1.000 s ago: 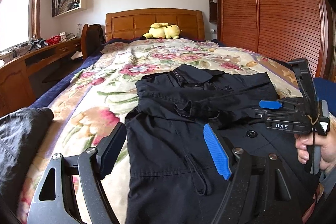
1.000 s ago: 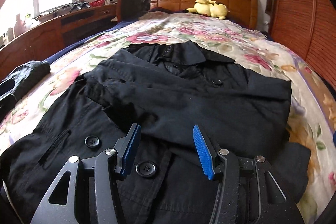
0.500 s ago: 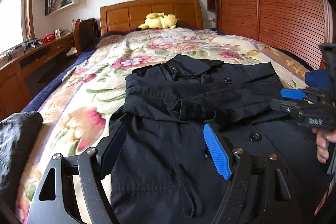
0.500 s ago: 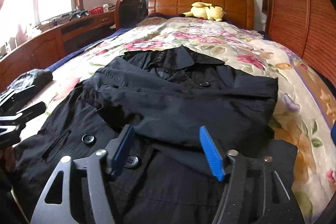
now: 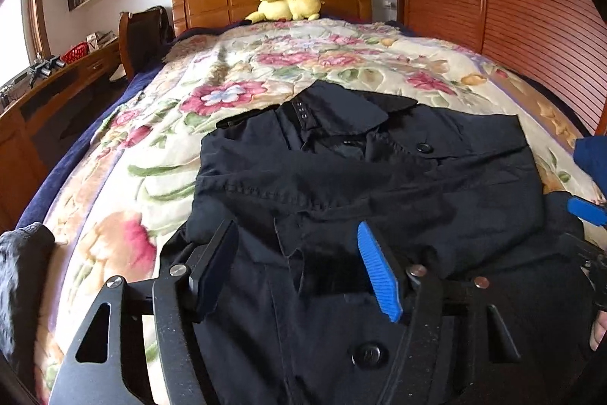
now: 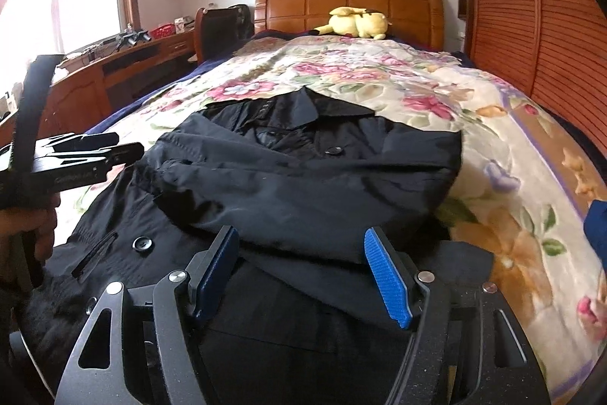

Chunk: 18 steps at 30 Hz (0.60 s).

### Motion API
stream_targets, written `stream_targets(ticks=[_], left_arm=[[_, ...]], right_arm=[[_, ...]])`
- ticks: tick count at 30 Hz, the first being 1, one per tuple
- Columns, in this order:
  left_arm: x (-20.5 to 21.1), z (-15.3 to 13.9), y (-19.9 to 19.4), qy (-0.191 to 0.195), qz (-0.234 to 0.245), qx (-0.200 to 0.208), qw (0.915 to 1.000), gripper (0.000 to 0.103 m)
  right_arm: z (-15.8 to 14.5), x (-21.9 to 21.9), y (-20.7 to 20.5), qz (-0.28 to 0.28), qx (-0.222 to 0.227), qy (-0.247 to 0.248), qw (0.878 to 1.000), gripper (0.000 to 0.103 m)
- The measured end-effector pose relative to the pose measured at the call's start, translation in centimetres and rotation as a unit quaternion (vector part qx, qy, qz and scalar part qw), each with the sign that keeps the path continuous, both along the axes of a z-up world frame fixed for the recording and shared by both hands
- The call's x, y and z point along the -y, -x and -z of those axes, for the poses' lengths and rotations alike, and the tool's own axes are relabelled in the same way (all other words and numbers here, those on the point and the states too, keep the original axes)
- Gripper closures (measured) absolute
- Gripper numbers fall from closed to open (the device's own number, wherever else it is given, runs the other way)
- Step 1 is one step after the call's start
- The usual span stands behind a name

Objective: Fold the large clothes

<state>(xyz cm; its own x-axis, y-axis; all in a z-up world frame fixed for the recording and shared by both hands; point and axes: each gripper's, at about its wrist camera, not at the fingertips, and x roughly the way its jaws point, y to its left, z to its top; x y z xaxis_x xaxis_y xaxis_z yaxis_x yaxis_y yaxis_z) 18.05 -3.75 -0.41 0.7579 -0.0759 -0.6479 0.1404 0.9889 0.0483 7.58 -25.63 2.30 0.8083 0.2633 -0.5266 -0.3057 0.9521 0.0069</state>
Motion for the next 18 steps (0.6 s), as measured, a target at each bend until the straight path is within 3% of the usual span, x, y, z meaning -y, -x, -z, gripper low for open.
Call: stream_targets(ticks=[8,10,12,15,18], left_arm=[[0.1,3.6,-0.9,0.016,0.0,-0.064,0.9978,0.036],[0.2,4.3,-0.8,0.022,0.009,-0.076,0.9968,0.045],[0.2,4.8,-0.6,0.033,0.016,-0.09,0.9952,0.065],[0.3,5.1,-0.1,0.044,0.032,-0.099,0.9936,0.082],[0.3,4.3,1.0,0.028,0.034,-0.079,0.9959,0.092]], right_arm=[[-0.3,1.2,0.3,0.02,0.009,-0.001,1.0,0.032],[-0.4,1.5,0.3,0.024,0.011,-0.003,1.0,0.032],[-0.3,1.6,0.3,0.026,0.011,-0.01,1.0,0.032],[-0.1,1.7,0.3,0.027,0.009,-0.014,1.0,0.032],[-0.1,1.6,0.3,0.027,0.01,-0.012,1.0,0.032]])
